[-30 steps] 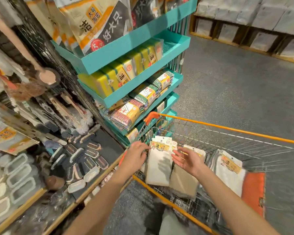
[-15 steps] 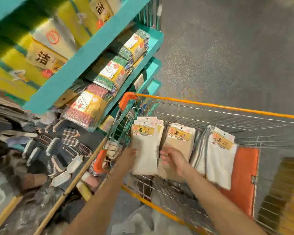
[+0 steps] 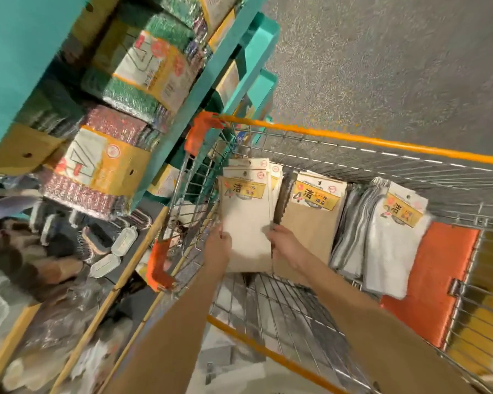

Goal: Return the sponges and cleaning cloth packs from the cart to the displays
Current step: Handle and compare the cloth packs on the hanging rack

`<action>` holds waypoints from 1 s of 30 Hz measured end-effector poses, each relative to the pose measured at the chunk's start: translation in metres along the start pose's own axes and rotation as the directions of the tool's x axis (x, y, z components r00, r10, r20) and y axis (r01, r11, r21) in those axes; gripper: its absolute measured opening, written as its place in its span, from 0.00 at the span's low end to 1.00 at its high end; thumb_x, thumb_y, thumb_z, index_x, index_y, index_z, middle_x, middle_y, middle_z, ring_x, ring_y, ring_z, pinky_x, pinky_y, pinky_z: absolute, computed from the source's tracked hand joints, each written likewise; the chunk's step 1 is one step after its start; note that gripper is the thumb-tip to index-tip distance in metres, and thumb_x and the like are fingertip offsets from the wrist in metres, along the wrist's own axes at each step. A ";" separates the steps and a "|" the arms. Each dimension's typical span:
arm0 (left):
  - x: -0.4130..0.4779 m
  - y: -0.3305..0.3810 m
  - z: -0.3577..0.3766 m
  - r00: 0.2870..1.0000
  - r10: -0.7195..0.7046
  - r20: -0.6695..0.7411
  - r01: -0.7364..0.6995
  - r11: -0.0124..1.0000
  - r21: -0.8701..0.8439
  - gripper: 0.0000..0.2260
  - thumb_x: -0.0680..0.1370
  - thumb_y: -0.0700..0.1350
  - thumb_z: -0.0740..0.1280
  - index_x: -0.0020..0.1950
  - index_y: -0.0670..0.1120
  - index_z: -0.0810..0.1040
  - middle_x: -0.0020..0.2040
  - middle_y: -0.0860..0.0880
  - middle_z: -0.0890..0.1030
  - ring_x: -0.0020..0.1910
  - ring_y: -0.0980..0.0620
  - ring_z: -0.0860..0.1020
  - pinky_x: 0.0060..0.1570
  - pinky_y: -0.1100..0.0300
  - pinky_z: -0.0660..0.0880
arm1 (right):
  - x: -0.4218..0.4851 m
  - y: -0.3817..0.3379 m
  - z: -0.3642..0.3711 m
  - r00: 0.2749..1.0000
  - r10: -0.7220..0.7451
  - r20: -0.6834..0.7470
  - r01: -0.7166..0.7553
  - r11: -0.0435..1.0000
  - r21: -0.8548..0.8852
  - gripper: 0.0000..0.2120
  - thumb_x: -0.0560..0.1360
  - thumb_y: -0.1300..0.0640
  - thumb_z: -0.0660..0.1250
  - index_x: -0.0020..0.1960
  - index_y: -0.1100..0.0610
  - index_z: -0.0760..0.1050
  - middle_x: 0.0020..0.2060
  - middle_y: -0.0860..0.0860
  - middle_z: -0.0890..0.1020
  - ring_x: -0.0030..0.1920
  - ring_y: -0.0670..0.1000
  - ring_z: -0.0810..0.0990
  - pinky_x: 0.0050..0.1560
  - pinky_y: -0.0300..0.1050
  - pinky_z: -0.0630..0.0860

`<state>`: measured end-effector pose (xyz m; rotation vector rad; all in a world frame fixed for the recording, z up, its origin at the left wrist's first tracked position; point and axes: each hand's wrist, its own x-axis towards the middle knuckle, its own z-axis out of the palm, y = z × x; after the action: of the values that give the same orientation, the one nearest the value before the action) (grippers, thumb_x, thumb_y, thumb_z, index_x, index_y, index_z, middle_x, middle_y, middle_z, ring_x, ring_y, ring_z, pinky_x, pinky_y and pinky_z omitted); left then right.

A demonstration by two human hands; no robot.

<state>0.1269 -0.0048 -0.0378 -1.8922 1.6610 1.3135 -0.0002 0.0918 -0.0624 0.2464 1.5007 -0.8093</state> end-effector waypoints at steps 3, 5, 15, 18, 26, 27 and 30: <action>-0.003 0.010 -0.006 0.999 -0.017 -0.041 0.011 0.990 -0.142 0.06 0.79 0.48 0.64 0.52 0.47 0.71 0.38 0.48 0.78 0.39 0.48 0.77 0.38 0.58 0.74 | 0.003 -0.008 0.005 1.000 0.022 0.003 -0.022 0.998 -0.055 0.29 0.78 0.59 0.61 0.76 0.61 0.55 0.73 0.54 0.64 0.70 0.56 0.66 0.63 0.45 0.67; 0.001 0.015 -0.010 1.000 0.019 -0.003 -0.019 0.966 -0.258 0.17 0.72 0.59 0.70 0.56 0.52 0.74 0.44 0.52 0.82 0.45 0.49 0.81 0.49 0.51 0.79 | 0.006 -0.012 0.007 1.000 0.014 -0.025 -0.017 0.994 -0.109 0.28 0.78 0.60 0.62 0.75 0.62 0.57 0.72 0.56 0.66 0.68 0.56 0.69 0.57 0.42 0.67; 0.010 0.013 -0.024 0.998 0.037 -0.060 -0.051 0.969 -0.242 0.17 0.76 0.45 0.69 0.62 0.41 0.72 0.51 0.43 0.80 0.47 0.46 0.79 0.43 0.61 0.74 | 0.019 -0.010 0.016 0.998 -0.039 -0.038 0.023 0.932 -0.361 0.21 0.77 0.65 0.58 0.69 0.58 0.68 0.60 0.53 0.74 0.57 0.53 0.76 0.53 0.42 0.71; 0.006 0.008 -0.029 0.991 0.061 -0.118 -0.090 0.964 -0.250 0.14 0.77 0.41 0.68 0.59 0.37 0.70 0.44 0.45 0.77 0.38 0.55 0.76 0.29 0.74 0.68 | 0.026 -0.022 0.030 0.980 -0.124 -0.156 0.034 0.875 -0.484 0.27 0.75 0.61 0.61 0.73 0.60 0.61 0.67 0.57 0.69 0.64 0.58 0.72 0.64 0.50 0.70; 0.012 0.003 -0.035 0.982 0.049 -0.183 -0.110 0.934 -0.339 0.14 0.77 0.41 0.67 0.61 0.40 0.71 0.51 0.44 0.80 0.45 0.47 0.79 0.36 0.66 0.73 | 0.056 -0.031 0.037 0.945 -0.105 -0.309 -0.080 0.843 -0.531 0.27 0.73 0.58 0.65 0.68 0.64 0.61 0.62 0.60 0.68 0.64 0.61 0.69 0.60 0.49 0.68; 0.011 0.003 -0.036 0.979 0.056 -0.194 -0.118 0.939 -0.324 0.14 0.77 0.40 0.67 0.61 0.40 0.71 0.50 0.45 0.79 0.43 0.50 0.78 0.33 0.71 0.71 | 0.058 -0.030 0.036 0.947 -0.106 -0.304 -0.084 0.830 -0.551 0.25 0.74 0.58 0.64 0.68 0.63 0.62 0.61 0.59 0.69 0.63 0.61 0.70 0.57 0.48 0.68; 0.007 0.005 -0.038 0.970 0.089 -0.228 -0.154 0.946 -0.284 0.13 0.77 0.40 0.67 0.60 0.39 0.72 0.47 0.47 0.78 0.40 0.53 0.76 0.29 0.74 0.68 | 0.059 -0.032 0.037 0.950 -0.166 -0.264 -0.033 0.789 -0.614 0.20 0.75 0.62 0.61 0.66 0.63 0.67 0.58 0.59 0.74 0.60 0.59 0.74 0.52 0.46 0.71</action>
<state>0.1384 -0.0380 -0.0215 -2.2011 1.7910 1.5344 0.0013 0.0270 -0.1036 -0.1865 1.9968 -0.2999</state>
